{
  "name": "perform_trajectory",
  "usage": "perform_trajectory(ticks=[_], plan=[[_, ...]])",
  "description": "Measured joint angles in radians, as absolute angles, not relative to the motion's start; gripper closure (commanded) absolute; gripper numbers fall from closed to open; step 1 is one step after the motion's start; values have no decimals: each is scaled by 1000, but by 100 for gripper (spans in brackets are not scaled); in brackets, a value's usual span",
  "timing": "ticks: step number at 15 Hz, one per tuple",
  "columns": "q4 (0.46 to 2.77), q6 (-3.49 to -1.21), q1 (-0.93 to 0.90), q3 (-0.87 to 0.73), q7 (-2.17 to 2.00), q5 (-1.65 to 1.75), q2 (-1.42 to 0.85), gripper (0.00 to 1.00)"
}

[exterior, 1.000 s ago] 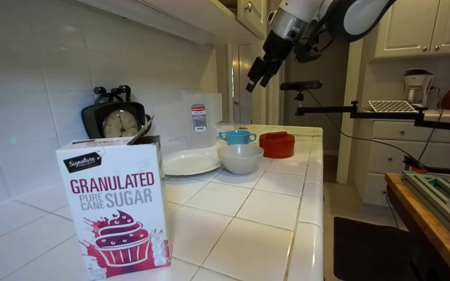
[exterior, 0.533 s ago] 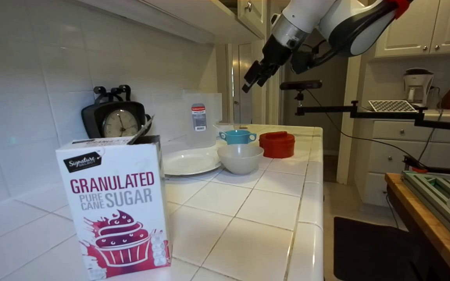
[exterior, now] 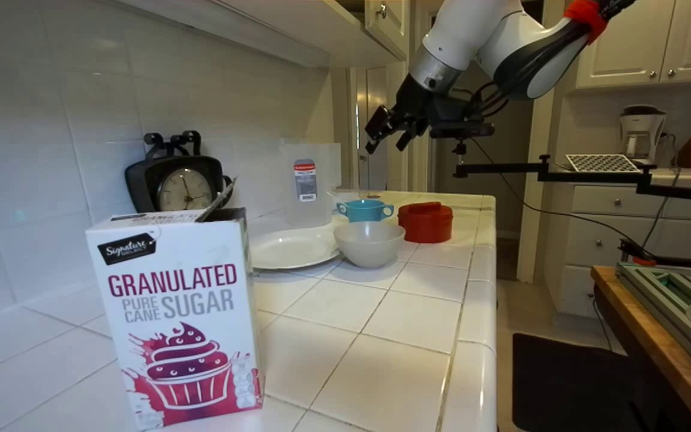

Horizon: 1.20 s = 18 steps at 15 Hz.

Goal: Put the white spoon on the white plate.

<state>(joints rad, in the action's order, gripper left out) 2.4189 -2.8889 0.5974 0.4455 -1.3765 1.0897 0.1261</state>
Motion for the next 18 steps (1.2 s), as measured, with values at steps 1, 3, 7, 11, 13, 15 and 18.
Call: perform_trajectory(ticks=[1, 3, 7, 11, 13, 15, 18], plan=[[2411, -2889, 598, 445, -1387, 1090, 111, 0], [2401, -2889, 598, 445, -1395, 1090, 101, 0], [2399, -2887, 598, 446, -1397, 1108, 98, 0], [2391, -2881, 598, 448, -1399, 1183, 70, 0], [2369, -2868, 597, 452, -1409, 1237, 51, 0], [2337, -2846, 597, 461, -1432, 1308, 29, 0], [2286, -2805, 587, 474, -1472, 1416, -19, 0]])
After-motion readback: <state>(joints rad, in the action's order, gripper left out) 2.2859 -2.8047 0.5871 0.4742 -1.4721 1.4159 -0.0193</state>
